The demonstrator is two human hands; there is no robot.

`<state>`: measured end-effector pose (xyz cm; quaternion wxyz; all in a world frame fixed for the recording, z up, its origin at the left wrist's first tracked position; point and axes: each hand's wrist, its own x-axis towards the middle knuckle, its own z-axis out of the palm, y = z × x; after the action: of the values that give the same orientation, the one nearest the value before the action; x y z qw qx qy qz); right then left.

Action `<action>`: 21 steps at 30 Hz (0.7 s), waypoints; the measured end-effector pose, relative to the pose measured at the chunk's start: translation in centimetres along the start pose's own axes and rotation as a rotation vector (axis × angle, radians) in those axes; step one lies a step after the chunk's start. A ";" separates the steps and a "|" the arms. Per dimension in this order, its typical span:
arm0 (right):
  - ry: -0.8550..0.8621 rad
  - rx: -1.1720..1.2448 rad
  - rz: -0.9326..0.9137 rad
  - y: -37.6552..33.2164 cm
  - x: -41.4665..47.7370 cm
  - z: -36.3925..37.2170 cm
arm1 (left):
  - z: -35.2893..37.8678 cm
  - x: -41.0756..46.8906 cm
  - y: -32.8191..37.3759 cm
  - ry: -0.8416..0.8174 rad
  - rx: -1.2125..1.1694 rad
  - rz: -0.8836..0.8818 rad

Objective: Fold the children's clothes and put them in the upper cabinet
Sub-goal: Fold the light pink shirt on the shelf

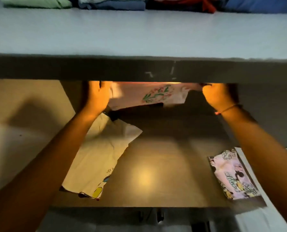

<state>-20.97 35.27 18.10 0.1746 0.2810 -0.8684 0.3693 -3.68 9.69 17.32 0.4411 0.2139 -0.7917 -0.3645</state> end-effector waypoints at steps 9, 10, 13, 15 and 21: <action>-0.510 -0.168 0.115 11.5 -22.5 1.6 | -0.9 -21.0 -9.7 -0.748 0.341 0.087; -0.571 -0.195 0.107 11.9 -24.5 1.6 | -1.2 -22.7 -10.5 -0.823 0.379 0.070; -0.691 -0.173 0.076 12.4 -28.0 0.5 | -1.9 -25.9 -11.3 -0.880 0.440 0.071; -0.778 -0.143 0.053 12.2 -28.7 -0.5 | -1.7 -26.2 -10.6 -0.835 0.402 0.059; -0.673 -0.076 0.168 11.8 -23.2 4.3 | 7.6 -23.0 -9.5 -0.897 0.435 0.112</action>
<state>-10.54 47.17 -3.05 -0.1422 0.3077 -0.9107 0.2363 1.94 21.71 -5.05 0.0214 0.0804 -0.9713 -0.2227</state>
